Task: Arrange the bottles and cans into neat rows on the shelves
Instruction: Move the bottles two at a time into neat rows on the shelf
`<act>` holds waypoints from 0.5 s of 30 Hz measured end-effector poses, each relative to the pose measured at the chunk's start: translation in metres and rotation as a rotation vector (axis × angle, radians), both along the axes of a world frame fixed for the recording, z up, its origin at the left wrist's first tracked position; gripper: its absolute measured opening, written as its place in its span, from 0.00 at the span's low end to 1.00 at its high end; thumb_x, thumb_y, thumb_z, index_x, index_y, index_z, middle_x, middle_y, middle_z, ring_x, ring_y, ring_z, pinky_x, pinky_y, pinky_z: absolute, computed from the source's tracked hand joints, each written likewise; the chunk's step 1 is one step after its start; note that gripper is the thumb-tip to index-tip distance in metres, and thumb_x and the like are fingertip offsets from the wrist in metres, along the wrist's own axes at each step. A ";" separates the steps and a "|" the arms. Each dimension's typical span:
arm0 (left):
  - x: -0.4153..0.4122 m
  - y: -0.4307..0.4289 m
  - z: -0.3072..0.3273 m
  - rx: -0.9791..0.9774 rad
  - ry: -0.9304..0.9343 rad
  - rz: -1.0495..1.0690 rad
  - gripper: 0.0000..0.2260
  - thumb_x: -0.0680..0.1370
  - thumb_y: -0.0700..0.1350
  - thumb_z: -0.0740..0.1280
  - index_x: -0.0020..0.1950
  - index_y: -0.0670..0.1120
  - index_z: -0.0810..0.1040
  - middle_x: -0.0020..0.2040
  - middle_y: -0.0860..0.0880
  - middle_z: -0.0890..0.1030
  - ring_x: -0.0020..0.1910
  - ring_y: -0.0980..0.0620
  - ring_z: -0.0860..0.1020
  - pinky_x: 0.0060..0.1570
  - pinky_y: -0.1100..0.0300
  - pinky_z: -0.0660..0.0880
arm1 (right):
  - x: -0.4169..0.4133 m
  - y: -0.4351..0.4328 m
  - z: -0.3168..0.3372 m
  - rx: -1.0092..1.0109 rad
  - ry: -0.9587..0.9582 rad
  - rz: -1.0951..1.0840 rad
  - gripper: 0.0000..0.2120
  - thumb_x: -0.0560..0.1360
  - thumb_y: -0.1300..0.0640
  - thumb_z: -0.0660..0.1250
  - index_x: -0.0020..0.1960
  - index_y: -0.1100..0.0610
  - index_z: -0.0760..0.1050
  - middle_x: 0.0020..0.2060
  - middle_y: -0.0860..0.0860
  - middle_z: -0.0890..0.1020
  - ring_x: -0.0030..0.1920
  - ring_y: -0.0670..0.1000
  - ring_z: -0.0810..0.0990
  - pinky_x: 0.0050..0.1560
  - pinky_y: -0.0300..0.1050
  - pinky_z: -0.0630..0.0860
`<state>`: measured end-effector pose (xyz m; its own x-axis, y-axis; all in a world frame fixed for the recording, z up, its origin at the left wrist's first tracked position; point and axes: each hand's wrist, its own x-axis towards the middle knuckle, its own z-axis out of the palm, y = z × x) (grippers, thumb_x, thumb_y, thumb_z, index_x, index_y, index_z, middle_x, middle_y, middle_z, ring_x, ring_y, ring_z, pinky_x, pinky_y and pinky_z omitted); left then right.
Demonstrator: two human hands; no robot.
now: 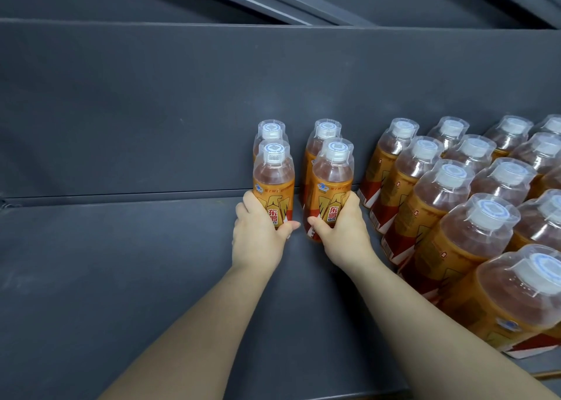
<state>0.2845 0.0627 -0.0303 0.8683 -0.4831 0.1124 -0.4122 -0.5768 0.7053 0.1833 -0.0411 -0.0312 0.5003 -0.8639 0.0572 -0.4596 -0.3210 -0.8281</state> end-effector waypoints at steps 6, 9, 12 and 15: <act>0.000 0.000 -0.003 0.000 -0.008 0.002 0.38 0.70 0.58 0.77 0.69 0.43 0.61 0.63 0.44 0.71 0.61 0.43 0.75 0.56 0.50 0.75 | 0.000 -0.001 0.000 -0.008 -0.002 0.005 0.33 0.75 0.53 0.74 0.72 0.54 0.60 0.65 0.51 0.72 0.64 0.53 0.74 0.60 0.46 0.72; -0.001 -0.001 -0.003 0.003 -0.016 0.007 0.38 0.70 0.59 0.77 0.70 0.44 0.61 0.63 0.45 0.71 0.61 0.44 0.75 0.56 0.51 0.74 | 0.000 -0.001 -0.001 -0.001 0.001 0.007 0.33 0.75 0.53 0.74 0.72 0.54 0.59 0.65 0.51 0.73 0.64 0.53 0.74 0.60 0.45 0.72; -0.001 -0.002 -0.003 0.007 -0.014 0.015 0.38 0.70 0.59 0.77 0.70 0.44 0.61 0.63 0.45 0.70 0.61 0.44 0.75 0.56 0.52 0.75 | -0.001 -0.001 -0.001 0.010 0.000 0.014 0.33 0.75 0.53 0.74 0.72 0.54 0.59 0.65 0.51 0.73 0.64 0.52 0.74 0.58 0.43 0.71; -0.002 -0.002 -0.003 0.015 -0.009 0.020 0.38 0.70 0.59 0.77 0.70 0.44 0.61 0.63 0.45 0.70 0.62 0.44 0.74 0.56 0.51 0.75 | -0.001 -0.001 0.001 0.026 0.004 0.018 0.33 0.75 0.53 0.74 0.73 0.54 0.59 0.66 0.51 0.73 0.65 0.53 0.74 0.61 0.47 0.73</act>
